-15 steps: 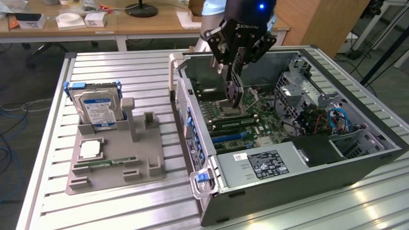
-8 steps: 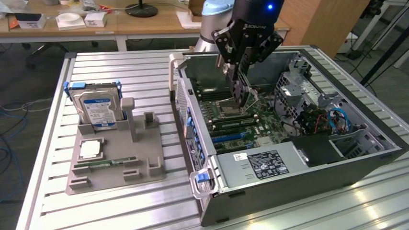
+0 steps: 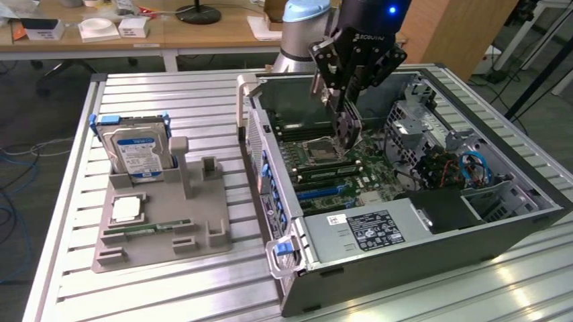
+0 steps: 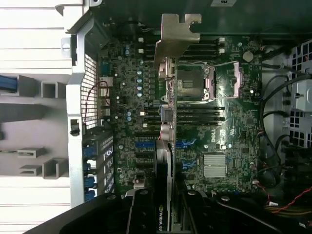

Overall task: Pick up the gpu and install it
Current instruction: 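Pick up the gpu and move the gpu toward the slot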

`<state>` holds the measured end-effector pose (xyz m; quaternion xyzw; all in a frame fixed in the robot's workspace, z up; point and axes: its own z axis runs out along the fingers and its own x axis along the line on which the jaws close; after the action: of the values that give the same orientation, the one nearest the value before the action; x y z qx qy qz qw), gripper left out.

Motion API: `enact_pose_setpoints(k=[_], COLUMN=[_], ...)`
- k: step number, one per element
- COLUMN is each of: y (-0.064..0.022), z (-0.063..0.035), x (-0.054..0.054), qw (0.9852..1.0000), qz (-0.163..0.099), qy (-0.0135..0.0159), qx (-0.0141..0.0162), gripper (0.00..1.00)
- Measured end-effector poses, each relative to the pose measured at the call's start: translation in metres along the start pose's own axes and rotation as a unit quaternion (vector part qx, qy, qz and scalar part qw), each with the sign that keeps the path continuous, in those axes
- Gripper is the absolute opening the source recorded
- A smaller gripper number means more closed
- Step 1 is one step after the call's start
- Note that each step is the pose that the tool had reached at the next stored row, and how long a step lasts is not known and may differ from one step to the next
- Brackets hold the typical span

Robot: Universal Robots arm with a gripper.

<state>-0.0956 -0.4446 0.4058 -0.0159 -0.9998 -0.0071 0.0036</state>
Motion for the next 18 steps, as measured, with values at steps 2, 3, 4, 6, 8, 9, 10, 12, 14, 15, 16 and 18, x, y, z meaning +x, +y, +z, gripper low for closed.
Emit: enact_pose_setpoints(k=[2,3,4,6,8,9,10,12,14,15,16,18], y=[0.0001,0.0001,0.0002,0.0003,0.0004,0.0005,0.0005,0.0006,0.0007,0.0008,0.0009,0.0009], z=[0.0000,0.0000,0.0000,0.0000,0.0000,0.0000,0.0000,0.0001,0.0001,0.0001,0.0001,0.0001], x=[-0.004,-0.005,-0.007,-0.011,-0.014,-0.016,-0.018,-0.021,-0.024,-0.026,-0.028,-0.031], qw=[1.0000,1.0000,1.0000,1.0000,1.0000,1.0000,1.0000,1.0000,1.0000,1.0000,1.0000,1.0000], qz=[-0.001,-0.001,-0.001,-0.002,-0.002,-0.003,-0.003,-0.004,-0.005,-0.005,-0.006,-0.007], qy=[0.0000,0.0000,0.0000,0.0000,0.0000,0.0000,0.0001,0.0001,0.0001,0.0001,0.0001,0.0001], qx=[0.0000,0.0000,0.0000,0.0000,0.0000,-0.0001,-0.0001,-0.0001,-0.0001,-0.0001,-0.0002,-0.0003], gripper=[0.26,0.26,0.26,0.26,0.26,0.26,0.26,0.26,0.26,0.26,0.26,0.26])
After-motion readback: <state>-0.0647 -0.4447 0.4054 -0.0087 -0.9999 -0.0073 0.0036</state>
